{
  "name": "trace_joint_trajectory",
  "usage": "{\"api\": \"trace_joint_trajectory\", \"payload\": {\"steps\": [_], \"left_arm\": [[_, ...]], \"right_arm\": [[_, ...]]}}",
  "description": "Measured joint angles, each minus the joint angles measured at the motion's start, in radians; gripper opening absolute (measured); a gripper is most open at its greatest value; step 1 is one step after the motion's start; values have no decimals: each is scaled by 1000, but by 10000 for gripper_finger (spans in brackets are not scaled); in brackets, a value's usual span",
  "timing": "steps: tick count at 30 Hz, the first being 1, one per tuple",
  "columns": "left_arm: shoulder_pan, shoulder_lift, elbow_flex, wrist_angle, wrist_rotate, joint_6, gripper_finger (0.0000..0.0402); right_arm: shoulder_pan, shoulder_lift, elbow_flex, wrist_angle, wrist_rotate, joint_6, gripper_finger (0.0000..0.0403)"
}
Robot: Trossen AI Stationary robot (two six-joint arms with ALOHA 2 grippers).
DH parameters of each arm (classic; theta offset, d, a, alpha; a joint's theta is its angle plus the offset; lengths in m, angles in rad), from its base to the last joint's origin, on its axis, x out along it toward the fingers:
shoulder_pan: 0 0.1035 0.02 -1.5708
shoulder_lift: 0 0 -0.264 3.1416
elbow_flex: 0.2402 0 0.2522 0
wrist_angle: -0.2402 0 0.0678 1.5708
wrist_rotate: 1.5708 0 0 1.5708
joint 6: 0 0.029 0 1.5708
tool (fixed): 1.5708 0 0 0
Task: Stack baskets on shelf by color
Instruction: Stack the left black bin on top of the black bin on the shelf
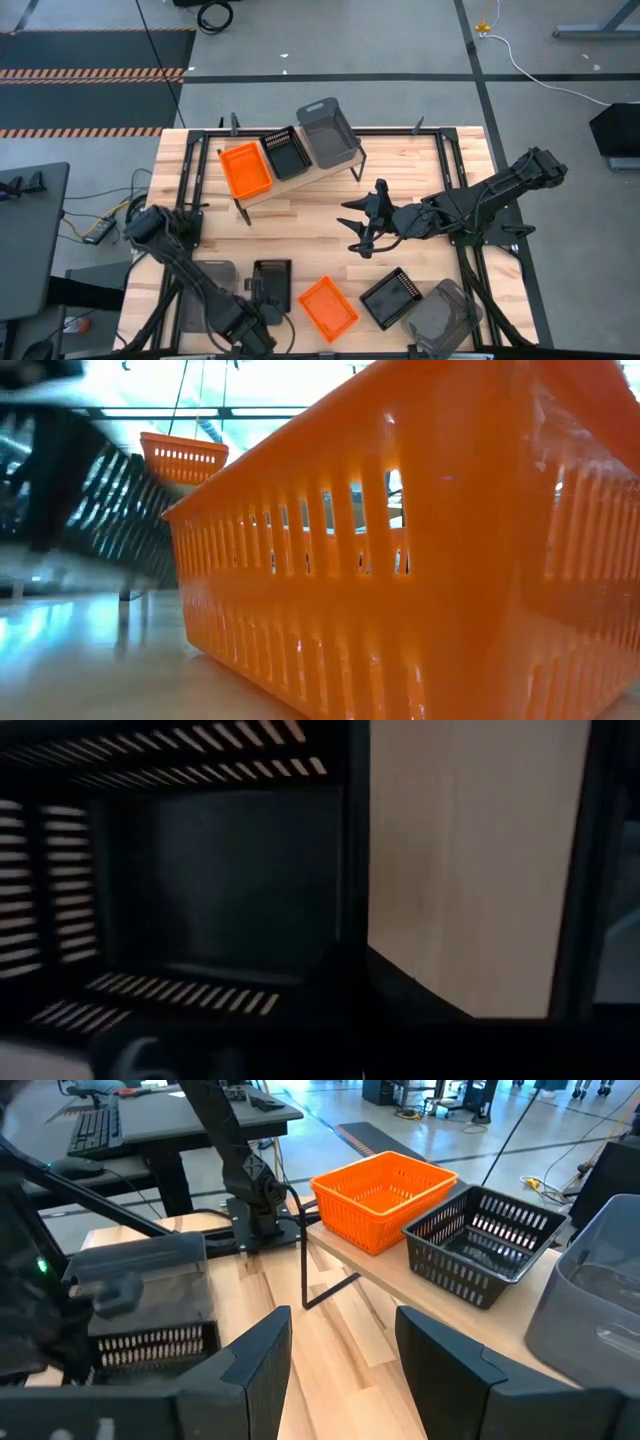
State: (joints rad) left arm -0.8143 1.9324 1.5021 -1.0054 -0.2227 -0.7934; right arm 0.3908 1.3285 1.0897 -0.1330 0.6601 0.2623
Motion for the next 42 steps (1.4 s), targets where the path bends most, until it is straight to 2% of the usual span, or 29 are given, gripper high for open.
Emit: {"api": "trace_joint_trajectory", "payload": {"steps": [3, 10, 13, 24, 33, 42], "left_arm": [[23, -3, 123, -126, -56, 48, 7], [80, -6, 421, -499, -260, 84, 6], [119, -15, 503, -566, -328, 114, 6], [338, -102, 515, -566, -345, 300, 6], [536, -208, 515, -566, -342, 395, 8], [715, -218, 514, -564, -300, 515, 7]], "right_arm": [[0, 0, 0, -4, 0, 0, 187], [9, 0, 0, -12, 0, -2, 187], [14, 0, 0, -12, 0, -3, 187], [34, 0, 0, -22, 0, 7, 187], [40, 0, 0, -30, 0, 6, 187], [40, 0, 0, -26, 1, 7, 187]]}}
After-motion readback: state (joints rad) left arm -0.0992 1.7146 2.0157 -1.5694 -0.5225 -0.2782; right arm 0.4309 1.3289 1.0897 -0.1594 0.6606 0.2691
